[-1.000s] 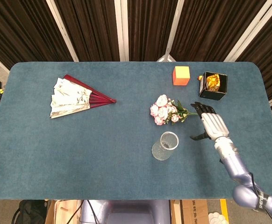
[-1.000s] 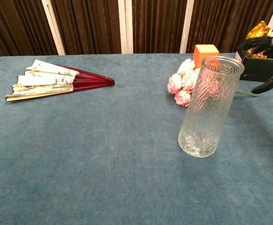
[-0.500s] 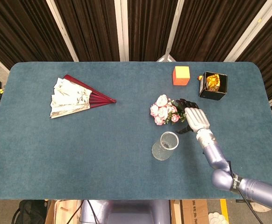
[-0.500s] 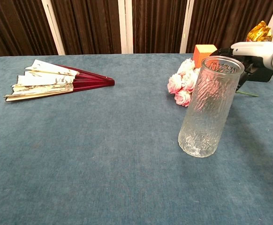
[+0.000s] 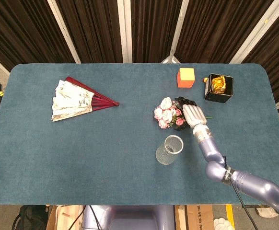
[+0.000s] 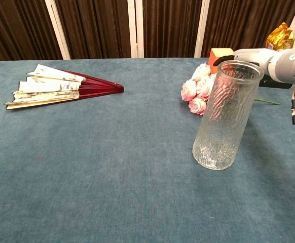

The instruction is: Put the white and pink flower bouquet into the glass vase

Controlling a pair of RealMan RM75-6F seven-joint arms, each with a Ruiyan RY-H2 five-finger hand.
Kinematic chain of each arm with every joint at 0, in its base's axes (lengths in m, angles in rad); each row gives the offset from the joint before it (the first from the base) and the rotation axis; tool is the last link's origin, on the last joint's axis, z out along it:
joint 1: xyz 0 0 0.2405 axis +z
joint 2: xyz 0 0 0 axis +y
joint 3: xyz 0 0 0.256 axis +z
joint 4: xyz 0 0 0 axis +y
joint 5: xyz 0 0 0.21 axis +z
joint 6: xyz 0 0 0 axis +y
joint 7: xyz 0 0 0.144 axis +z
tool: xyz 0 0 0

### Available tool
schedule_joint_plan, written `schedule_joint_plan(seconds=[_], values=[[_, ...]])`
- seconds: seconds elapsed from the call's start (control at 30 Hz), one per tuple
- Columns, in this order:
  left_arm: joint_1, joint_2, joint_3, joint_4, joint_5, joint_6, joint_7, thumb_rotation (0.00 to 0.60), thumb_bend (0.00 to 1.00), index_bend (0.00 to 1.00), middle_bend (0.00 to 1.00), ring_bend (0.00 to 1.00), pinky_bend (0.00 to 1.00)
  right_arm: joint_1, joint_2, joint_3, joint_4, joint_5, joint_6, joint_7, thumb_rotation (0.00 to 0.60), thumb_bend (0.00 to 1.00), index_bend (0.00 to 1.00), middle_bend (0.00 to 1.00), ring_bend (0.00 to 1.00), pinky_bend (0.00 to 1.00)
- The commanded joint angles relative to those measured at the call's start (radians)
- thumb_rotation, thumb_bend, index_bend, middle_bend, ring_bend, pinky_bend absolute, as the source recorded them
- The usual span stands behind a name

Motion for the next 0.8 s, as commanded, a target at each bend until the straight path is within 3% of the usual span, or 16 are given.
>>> schedule_joint_plan(seconds=[0.03,0.17,0.5,0.67,0.8], values=[[0.000,-0.002,-0.002,0.000,-0.006,0.002,0.006,0.600,0.25,0.10,0.00,0.00,0.03,0.037,-0.051,-0.005,0.076,0.027,-0.039,0.002,0.600,0.06,0.08,0.02,0.00,0.00],[0.000,-0.004,-0.006,0.001,-0.013,0.003,0.009,0.600,0.25,0.10,0.00,0.00,0.03,0.054,-0.085,-0.011,0.133,0.033,-0.057,0.008,0.600,0.06,0.09,0.03,0.02,0.00],[-0.011,-0.010,-0.011,0.006,-0.028,-0.012,0.023,0.600,0.25,0.10,0.00,0.00,0.03,0.066,-0.150,-0.017,0.216,0.002,-0.033,0.024,0.600,0.07,0.27,0.24,0.25,0.00],[-0.015,-0.006,-0.007,0.005,-0.026,-0.023,0.014,0.600,0.25,0.11,0.00,0.00,0.03,0.060,-0.176,-0.004,0.241,-0.038,0.005,0.052,0.600,0.26,0.39,0.35,0.37,0.02],[-0.015,-0.005,-0.005,0.005,-0.024,-0.023,0.013,0.600,0.25,0.11,0.00,0.00,0.03,0.056,-0.182,-0.014,0.250,-0.054,0.009,0.041,0.600,0.31,0.40,0.36,0.38,0.03]])
